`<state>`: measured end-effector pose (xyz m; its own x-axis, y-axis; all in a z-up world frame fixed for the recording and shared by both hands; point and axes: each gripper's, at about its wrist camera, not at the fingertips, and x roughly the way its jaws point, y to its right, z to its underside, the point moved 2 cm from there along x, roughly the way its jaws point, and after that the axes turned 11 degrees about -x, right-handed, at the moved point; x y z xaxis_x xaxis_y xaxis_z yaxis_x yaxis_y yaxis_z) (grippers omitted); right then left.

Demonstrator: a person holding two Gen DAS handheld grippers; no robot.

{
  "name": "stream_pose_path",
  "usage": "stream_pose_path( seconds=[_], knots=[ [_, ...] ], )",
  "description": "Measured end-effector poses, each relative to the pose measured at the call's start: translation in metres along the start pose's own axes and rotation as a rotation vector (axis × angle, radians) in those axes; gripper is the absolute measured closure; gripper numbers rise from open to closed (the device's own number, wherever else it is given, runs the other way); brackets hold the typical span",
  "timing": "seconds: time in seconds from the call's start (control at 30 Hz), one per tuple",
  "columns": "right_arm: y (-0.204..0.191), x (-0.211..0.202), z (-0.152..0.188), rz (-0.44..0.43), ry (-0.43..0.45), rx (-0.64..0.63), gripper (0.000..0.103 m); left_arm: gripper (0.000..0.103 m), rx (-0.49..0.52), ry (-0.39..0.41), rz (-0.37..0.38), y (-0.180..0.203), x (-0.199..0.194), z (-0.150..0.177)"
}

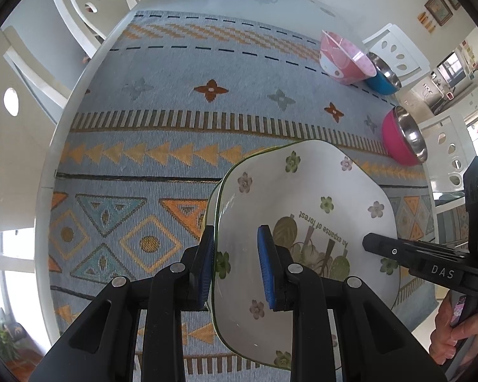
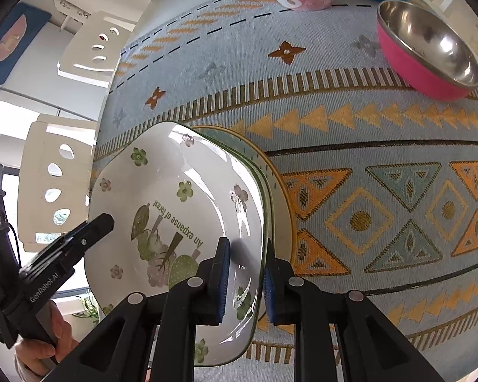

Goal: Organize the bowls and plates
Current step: 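Lower the hexagonal plate onto the stack and open both grippers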

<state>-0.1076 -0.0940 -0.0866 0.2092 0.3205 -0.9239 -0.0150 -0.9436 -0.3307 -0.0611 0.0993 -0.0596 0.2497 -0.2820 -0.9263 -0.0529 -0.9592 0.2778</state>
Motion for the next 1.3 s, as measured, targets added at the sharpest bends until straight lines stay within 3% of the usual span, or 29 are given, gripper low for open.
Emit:
stream_pose_path(
  seconds=[0.4,0.57,0.63,0.73,0.97,1.03,1.17,1.3],
  knots=[
    [-0.002,0.004,-0.002,0.003,0.003,0.004,0.085,0.081,0.011,-0.014,-0.032,-0.005,0.008,0.004],
    [0.0,0.001,-0.005,-0.004,0.014,0.003,0.084,0.081,0.033,-0.003,0.058,0.007,0.0,0.003],
    [0.001,0.0,-0.005,-0.006,0.013,0.008,0.084,0.081,0.099,0.025,-0.006,0.022,-0.002,0.003],
    [0.001,0.001,-0.006,-0.01,0.004,0.009,0.084,0.078,0.131,0.021,-0.008,0.033,-0.002,0.003],
    [0.006,-0.006,-0.005,0.005,0.001,0.002,0.084,0.078,0.068,-0.003,-0.039,0.017,-0.001,-0.003],
    [0.01,-0.01,-0.005,0.028,0.003,-0.007,0.084,0.071,0.036,-0.006,-0.057,0.009,-0.001,-0.007],
    [0.019,-0.019,-0.004,-0.012,0.017,0.022,0.084,0.069,-0.056,-0.018,-0.067,-0.016,-0.004,-0.014],
    [0.028,-0.011,0.003,0.007,-0.032,0.06,0.081,0.069,-0.107,-0.057,-0.065,-0.03,0.001,-0.015]
  ],
)
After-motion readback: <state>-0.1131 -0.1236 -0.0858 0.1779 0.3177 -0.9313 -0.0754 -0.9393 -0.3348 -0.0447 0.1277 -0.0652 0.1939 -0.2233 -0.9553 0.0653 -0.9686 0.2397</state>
